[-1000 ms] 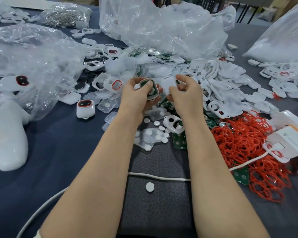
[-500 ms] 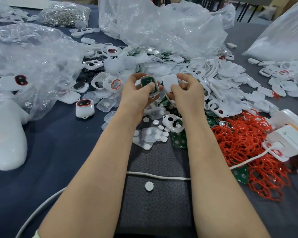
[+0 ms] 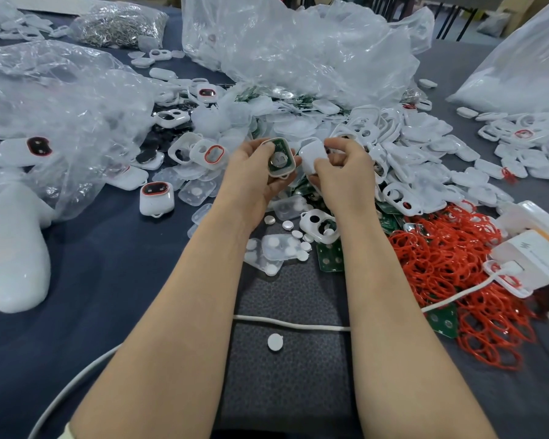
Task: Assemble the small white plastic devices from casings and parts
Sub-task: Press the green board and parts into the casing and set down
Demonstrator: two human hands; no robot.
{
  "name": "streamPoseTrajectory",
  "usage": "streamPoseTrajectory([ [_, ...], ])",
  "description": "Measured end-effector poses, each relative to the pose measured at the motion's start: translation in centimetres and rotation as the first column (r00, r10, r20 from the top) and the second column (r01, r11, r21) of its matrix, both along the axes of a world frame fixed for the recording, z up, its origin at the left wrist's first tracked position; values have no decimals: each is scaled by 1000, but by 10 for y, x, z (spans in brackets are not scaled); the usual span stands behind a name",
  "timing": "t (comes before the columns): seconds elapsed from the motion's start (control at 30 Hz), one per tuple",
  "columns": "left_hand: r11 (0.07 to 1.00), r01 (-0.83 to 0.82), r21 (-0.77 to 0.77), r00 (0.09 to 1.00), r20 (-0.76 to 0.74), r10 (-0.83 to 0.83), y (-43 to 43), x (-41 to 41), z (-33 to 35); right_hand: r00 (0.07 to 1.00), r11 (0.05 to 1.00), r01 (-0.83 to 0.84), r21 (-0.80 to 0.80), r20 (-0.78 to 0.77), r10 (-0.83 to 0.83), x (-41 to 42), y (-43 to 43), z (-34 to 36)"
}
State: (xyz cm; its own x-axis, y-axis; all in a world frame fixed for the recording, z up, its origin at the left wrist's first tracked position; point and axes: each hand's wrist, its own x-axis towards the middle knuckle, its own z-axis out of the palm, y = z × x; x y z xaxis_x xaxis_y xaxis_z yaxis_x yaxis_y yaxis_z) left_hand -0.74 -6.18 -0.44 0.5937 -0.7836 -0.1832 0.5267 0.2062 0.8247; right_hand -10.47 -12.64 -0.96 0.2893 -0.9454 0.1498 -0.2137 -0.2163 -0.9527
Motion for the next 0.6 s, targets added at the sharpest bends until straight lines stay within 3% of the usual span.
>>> streamPoseTrajectory([
  [0.13, 1000, 0, 8, 999, -39, 0, 0, 1, 1, 1000, 1000, 2, 10, -15, -2, 1, -1, 0],
  [0.6, 999, 20, 31, 997, 77, -22, 3, -1, 0, 1000, 1000, 1, -4, -11, -1, 0, 3, 3],
])
